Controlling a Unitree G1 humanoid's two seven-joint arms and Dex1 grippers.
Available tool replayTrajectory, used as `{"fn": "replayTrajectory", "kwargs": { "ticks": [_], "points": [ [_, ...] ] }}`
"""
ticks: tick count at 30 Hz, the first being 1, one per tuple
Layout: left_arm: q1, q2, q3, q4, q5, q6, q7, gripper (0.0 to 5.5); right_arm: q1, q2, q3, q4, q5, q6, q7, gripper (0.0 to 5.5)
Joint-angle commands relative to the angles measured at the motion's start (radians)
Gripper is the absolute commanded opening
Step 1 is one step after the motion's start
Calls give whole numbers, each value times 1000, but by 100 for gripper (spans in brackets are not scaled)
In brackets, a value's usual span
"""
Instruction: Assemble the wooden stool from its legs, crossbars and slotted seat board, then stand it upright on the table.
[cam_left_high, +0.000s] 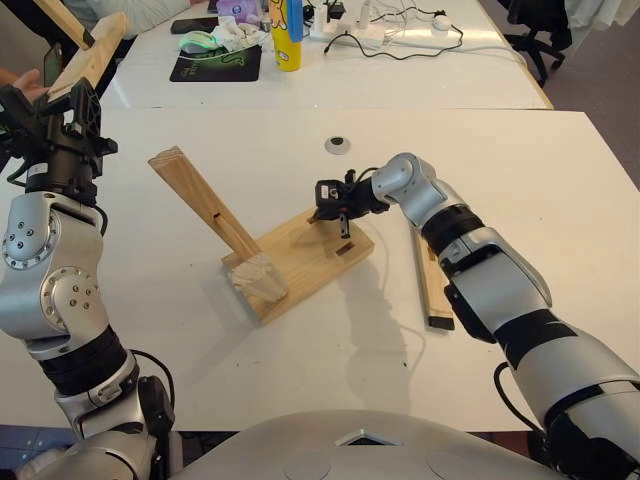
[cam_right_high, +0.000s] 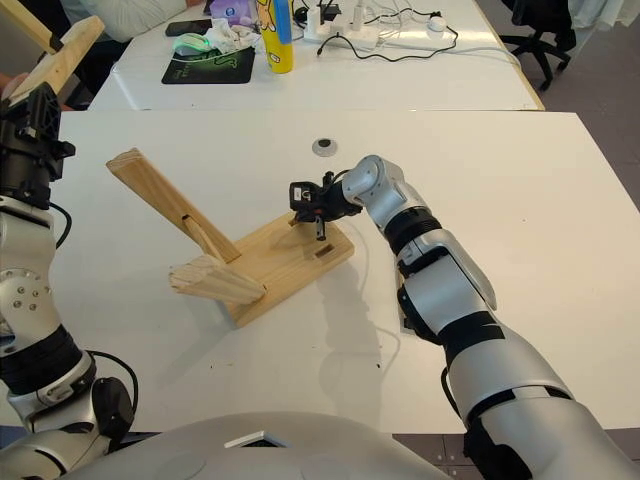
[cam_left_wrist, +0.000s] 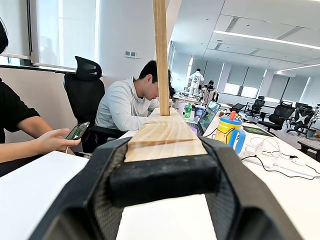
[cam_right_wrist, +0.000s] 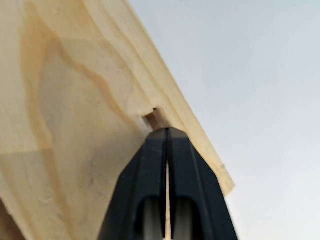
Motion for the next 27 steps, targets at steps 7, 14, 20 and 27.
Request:
{"fn": "replayTrajectory", "kwargs": {
  "ticks": [7,14,20,27],
  "points": [
    [-2,-8,-1,-27,-5,13,16,202,-75,-8,40,188,-126,68,-96,0],
    [-2,-14,1,-29,-6,9,19,202,-64,-170,-7,282,-166,201,-490,0],
    [18,-23,19,-56,-8,14,35,202,-1,-287,-42,232,-119,76,-113,0],
    [1,-22,19,-52,-9,13,36,202,106,-209,-77,-224,76,177,263,0]
  ]
}}
